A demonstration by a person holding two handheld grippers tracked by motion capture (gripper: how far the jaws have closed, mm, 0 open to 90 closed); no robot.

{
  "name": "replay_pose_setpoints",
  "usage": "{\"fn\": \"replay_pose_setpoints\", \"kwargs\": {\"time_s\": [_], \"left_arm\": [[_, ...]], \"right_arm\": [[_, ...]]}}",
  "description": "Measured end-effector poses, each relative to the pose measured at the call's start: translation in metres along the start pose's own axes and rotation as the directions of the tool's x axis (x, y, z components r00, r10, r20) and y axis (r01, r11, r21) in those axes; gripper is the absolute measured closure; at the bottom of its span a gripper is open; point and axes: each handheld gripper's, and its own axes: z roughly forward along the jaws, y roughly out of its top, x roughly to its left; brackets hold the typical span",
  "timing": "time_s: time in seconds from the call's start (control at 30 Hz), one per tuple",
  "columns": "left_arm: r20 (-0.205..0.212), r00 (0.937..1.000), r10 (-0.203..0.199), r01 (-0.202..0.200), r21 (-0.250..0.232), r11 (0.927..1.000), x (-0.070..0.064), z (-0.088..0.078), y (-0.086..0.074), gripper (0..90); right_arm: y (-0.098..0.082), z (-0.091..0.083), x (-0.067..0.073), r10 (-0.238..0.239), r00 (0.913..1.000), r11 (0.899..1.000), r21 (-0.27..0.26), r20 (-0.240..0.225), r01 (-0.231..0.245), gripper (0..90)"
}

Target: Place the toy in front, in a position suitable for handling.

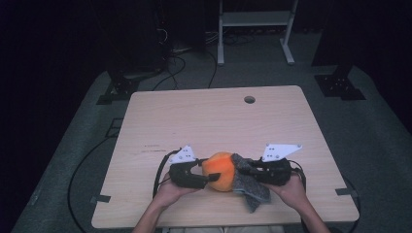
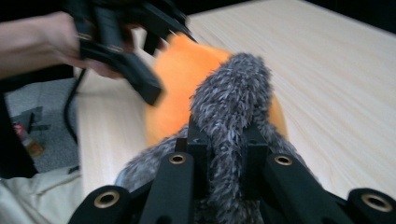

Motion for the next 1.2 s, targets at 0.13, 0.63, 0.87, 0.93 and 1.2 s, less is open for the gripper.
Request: {"fn": "replay_pose_setpoints", "kwargs": {"time_s": [0.13,0.63,0.87,0.93,1.2], "left_arm": [[-0.120,0.9827,0.141,-0.137,0.043,0.9897,-0.021,0.020,-0.004,17.4],[-0.056,0.9980,0.029,-0.030,-0.009,0.9995,-0.008,0.011,-0.002,16.4],[-0.076,0.9939,0.080,-0.081,-0.018,0.9965,-0.015,0.010,-0.003,36.9],[-0.040,0.9952,0.090,-0.090,-0.009,0.9959,-0.015,0.010,-0.003,35.7],[-0.054,0.9930,0.105,-0.107,-0.027,0.9939,-0.018,0.015,-0.004,39.8]], "right_arm": [[-0.007,0.001,-0.014,0.056,0.9981,0.998,0.019,0.026,-0.057,78.0],[-0.010,-0.002,-0.008,0.026,0.9997,1.000,0.014,0.001,-0.026,78.0],[-0.001,0.001,-0.002,-0.016,0.9998,1.000,0.010,0.015,0.016,78.1],[-0.005,-0.001,-0.010,0.014,0.9992,1.000,0.012,0.038,-0.014,78.1],[0.000,-0.002,0.005,-0.047,0.9986,0.999,0.014,0.025,0.047,78.1]]}}
